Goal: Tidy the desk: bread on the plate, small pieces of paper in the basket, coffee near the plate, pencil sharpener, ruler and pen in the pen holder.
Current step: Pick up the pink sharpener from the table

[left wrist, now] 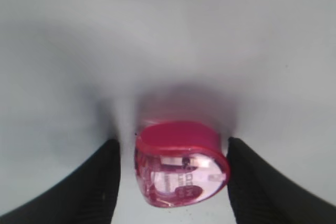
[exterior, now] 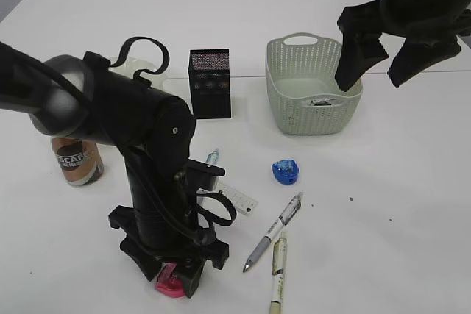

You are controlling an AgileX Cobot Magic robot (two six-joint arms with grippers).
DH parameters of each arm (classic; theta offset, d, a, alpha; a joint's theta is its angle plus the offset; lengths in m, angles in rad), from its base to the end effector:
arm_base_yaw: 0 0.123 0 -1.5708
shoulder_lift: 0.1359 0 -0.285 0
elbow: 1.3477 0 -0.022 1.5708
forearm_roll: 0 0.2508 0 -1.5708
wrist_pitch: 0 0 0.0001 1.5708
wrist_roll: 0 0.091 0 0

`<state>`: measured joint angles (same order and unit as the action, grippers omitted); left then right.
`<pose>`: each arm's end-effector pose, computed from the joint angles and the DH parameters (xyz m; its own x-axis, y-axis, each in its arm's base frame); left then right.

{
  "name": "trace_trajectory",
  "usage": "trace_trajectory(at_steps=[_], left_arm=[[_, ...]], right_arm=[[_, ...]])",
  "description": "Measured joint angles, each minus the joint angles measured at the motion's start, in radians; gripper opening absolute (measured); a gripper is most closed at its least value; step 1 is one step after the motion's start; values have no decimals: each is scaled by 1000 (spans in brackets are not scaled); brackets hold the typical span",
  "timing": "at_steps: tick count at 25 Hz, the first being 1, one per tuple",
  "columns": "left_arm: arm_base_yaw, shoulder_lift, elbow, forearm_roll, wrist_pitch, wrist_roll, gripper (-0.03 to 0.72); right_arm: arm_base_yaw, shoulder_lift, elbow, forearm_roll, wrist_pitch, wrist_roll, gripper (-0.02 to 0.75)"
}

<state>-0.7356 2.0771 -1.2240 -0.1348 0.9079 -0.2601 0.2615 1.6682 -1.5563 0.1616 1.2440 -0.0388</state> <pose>0.2587 -0.2472 0.1032 -0.9168 0.3782 0.1282 0.3726 0.9256 -0.0661 0.3289 0.1024 0.3303 -0.9251 -0.2338 -0.2994 -0.2874 0.9461 0.1493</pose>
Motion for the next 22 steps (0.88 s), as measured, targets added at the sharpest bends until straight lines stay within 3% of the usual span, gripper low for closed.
trace_trajectory(at_steps=[7,22], left_arm=[[0,2,-2,0,0,0,345],[0,-54,-4,34,88,2,337]], right_arm=[[0,0,0,0,0,-8,584],[0,0,0,0,0,-12,584]])
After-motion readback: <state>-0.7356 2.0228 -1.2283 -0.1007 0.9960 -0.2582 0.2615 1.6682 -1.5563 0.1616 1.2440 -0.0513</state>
